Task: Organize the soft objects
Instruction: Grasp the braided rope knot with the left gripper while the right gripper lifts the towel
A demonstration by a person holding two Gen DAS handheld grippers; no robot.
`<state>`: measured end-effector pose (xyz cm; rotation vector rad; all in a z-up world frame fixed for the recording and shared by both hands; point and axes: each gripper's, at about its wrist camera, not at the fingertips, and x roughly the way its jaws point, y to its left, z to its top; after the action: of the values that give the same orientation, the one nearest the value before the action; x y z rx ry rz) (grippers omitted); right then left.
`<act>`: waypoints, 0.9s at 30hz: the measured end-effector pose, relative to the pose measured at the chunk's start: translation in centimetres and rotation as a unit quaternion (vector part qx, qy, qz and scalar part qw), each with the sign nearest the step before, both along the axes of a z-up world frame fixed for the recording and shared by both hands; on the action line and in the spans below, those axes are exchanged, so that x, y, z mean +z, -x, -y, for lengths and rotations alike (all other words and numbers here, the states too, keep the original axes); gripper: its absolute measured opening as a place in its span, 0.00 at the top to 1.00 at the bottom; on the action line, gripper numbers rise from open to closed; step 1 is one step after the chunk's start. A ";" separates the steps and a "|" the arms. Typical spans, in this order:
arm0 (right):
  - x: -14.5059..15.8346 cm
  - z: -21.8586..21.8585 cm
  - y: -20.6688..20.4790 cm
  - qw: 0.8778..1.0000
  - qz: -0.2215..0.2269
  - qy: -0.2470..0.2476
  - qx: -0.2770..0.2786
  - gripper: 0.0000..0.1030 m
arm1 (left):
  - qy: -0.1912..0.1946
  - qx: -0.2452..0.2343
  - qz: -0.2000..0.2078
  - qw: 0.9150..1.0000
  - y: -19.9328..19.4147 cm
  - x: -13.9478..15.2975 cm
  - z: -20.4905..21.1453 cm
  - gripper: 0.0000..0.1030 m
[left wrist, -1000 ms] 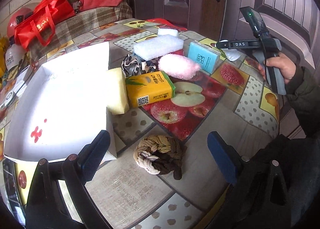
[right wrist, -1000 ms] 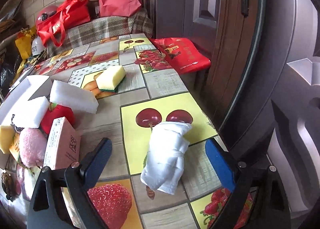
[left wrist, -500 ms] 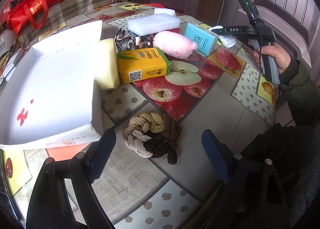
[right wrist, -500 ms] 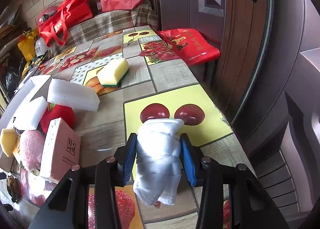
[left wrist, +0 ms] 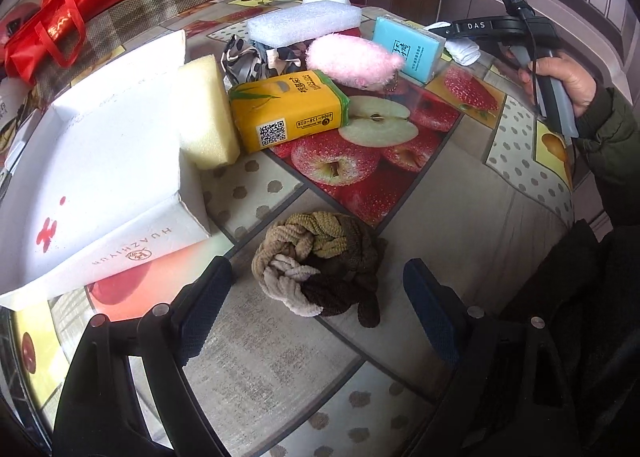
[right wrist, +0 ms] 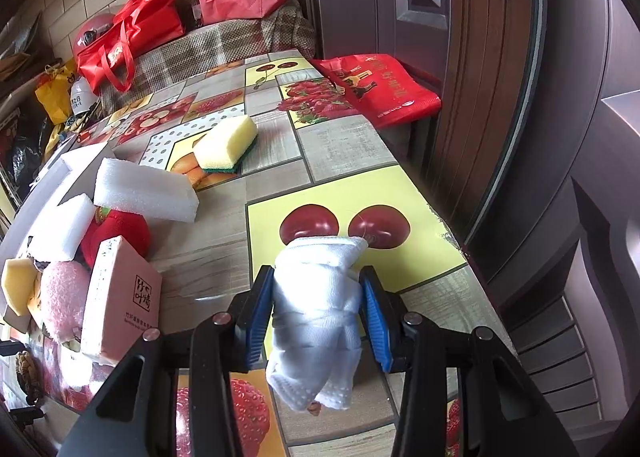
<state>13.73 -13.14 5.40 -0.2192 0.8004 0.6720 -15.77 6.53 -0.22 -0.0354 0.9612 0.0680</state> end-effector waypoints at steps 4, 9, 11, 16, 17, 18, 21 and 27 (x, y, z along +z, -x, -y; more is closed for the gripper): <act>0.7 0.8 0.5 0.999 0.021 -0.023 -0.010 0.60 | -0.006 -0.004 0.006 1.000 -0.6 0.1 0.3 0.33; 2.5 3.6 3.3 0.993 0.031 -0.117 -0.007 0.61 | -0.016 -0.010 0.029 0.999 -0.1 0.8 0.9 0.68; 4.1 4.0 5.8 0.986 0.064 -0.152 0.014 0.61 | -0.029 0.001 0.072 0.997 0.9 1.9 0.9 0.68; 6.7 1.7 11.5 0.964 0.126 -0.214 0.094 0.61 | -0.055 0.098 0.189 0.975 4.1 4.6 -2.3 0.68; 6.7 0.8 12.2 0.961 0.132 -0.217 0.107 0.61 | -0.059 0.129 0.200 0.970 4.5 4.7 -3.4 0.68; 6.5 -0.2 12.8 0.959 0.140 -0.216 0.116 0.61 | -0.064 0.156 0.206 0.964 4.9 4.8 -4.5 0.68; 5.1 -2.9 13.9 0.959 0.135 -0.208 0.138 0.61 | -0.078 0.227 0.213 0.947 6.2 4.8 -7.1 0.68; 3.9 -6.0 15.4 0.956 0.110 -0.214 0.166 0.61 | -0.098 0.270 0.207 0.935 6.4 4.4 -9.3 0.67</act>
<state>-1.69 -7.19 9.34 -0.0291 0.3909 1.0997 -22.22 15.83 4.18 -0.1252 0.4958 0.6415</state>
